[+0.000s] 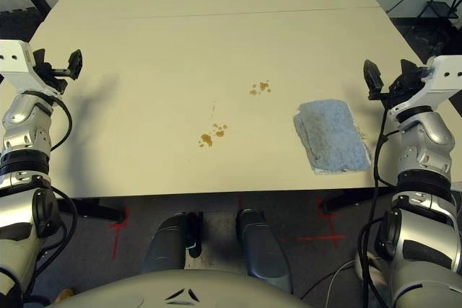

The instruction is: Wipe the water off the table with a rag.

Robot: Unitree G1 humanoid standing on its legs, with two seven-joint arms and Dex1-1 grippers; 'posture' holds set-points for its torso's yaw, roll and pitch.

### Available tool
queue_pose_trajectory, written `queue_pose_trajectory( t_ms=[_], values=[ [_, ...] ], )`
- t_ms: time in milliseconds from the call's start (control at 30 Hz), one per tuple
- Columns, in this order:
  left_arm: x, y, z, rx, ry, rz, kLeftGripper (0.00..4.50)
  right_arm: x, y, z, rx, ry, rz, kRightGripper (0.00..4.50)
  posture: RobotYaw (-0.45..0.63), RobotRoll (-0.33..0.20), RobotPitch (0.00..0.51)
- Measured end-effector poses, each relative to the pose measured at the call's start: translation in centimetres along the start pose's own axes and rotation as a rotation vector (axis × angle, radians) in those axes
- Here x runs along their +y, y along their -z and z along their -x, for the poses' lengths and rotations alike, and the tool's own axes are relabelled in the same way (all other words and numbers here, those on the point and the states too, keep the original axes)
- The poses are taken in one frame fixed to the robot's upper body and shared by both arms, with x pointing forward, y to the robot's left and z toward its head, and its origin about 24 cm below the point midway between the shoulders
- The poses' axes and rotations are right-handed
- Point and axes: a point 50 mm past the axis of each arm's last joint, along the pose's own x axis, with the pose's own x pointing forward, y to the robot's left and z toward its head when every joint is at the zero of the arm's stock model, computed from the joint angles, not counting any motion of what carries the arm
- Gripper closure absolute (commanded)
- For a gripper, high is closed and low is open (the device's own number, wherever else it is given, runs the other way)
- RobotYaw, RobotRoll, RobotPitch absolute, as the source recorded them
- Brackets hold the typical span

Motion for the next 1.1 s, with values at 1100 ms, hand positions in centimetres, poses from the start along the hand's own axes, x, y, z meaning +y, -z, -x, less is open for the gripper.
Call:
queue_pose_trajectory(
  t_ms=[1100],
  values=[
    [-4.3, -1.3, 3.9, 0.005, 0.774, 0.131, 0.00, -1.7, -1.4, 0.3, 0.004, 0.049, -0.037, 0.03, -0.12, 0.000, 0.154]
  ],
)
